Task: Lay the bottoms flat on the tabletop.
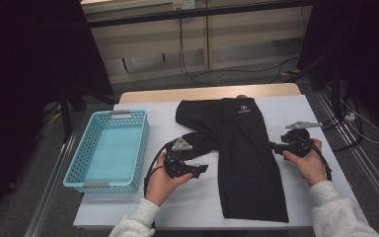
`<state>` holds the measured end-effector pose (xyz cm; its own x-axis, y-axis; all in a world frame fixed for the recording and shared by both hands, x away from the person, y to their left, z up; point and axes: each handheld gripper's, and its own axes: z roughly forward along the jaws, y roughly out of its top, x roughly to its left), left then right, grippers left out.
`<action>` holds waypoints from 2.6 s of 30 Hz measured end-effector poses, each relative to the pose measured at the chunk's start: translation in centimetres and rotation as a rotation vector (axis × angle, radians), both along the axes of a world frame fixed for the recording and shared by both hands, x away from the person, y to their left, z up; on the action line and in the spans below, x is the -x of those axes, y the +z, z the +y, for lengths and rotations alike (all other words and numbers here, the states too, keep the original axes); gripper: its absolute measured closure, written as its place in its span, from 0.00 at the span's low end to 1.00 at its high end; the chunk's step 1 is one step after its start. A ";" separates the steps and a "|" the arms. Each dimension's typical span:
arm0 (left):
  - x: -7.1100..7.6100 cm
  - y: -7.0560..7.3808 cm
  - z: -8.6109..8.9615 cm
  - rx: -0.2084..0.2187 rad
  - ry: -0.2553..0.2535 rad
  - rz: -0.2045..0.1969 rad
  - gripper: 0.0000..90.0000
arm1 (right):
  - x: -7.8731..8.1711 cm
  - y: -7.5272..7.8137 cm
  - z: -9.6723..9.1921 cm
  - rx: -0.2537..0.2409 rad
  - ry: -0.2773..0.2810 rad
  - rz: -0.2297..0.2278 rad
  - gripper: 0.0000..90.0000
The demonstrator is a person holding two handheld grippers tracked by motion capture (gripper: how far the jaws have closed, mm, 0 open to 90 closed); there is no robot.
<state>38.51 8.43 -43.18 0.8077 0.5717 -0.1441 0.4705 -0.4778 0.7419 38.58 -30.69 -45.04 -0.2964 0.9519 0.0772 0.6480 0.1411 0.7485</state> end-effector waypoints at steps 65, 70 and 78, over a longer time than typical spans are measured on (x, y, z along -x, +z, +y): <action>-0.4 0.0 2.9 0.005 0.080 0.006 0.29 | -3.9 -0.5 -4.3 0.016 -0.058 0.097 0.71; -0.4 0.1 2.5 0.010 0.068 0.002 0.29 | -0.5 -0.6 -3.6 0.025 -0.040 0.077 0.71; -0.4 0.4 2.1 0.017 0.063 -0.006 0.29 | 3.2 -0.6 -2.2 0.032 0.015 0.064 0.71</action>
<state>38.93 10.55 -42.76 0.7711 0.6190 -0.1490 0.4944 -0.4347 0.7527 35.39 -32.86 -45.65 -0.3061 0.9497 0.0659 0.6922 0.1745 0.7003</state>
